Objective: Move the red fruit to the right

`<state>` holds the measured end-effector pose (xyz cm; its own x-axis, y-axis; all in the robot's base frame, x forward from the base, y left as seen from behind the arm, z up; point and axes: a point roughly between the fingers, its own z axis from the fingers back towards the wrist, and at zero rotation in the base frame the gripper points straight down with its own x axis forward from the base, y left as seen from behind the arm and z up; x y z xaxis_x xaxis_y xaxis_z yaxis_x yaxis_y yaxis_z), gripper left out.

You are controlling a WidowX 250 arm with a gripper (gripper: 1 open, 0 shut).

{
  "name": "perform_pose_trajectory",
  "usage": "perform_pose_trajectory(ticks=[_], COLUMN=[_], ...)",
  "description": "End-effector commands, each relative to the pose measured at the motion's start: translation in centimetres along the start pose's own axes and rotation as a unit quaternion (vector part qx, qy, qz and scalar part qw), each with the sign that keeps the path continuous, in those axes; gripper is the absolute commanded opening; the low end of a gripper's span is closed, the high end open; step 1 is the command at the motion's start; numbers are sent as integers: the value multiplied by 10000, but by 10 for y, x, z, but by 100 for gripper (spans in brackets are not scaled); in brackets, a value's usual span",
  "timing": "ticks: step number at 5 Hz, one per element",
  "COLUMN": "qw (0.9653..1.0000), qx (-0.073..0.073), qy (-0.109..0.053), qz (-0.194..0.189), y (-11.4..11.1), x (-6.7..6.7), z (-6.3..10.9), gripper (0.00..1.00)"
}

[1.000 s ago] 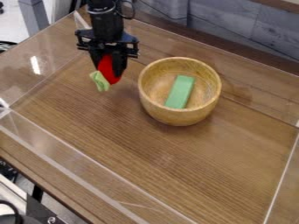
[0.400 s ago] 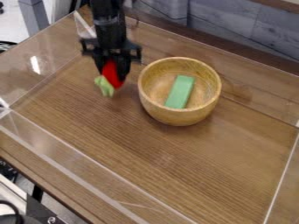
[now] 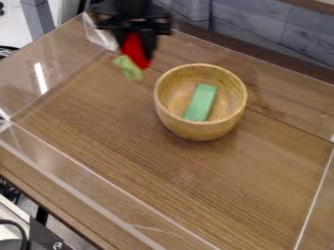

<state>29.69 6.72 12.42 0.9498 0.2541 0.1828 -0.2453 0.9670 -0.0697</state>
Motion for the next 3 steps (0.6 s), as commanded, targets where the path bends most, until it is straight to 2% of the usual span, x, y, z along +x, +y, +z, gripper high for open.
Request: perform_pose_trajectory(ticks=[1, 3], qw=[9988, 9986], qx=[-37, -30], qy=[-189, -249], qz=[-452, -473], y=[-41, -40], x=[-10, -38], z=[3, 11], gripper=[0, 0])
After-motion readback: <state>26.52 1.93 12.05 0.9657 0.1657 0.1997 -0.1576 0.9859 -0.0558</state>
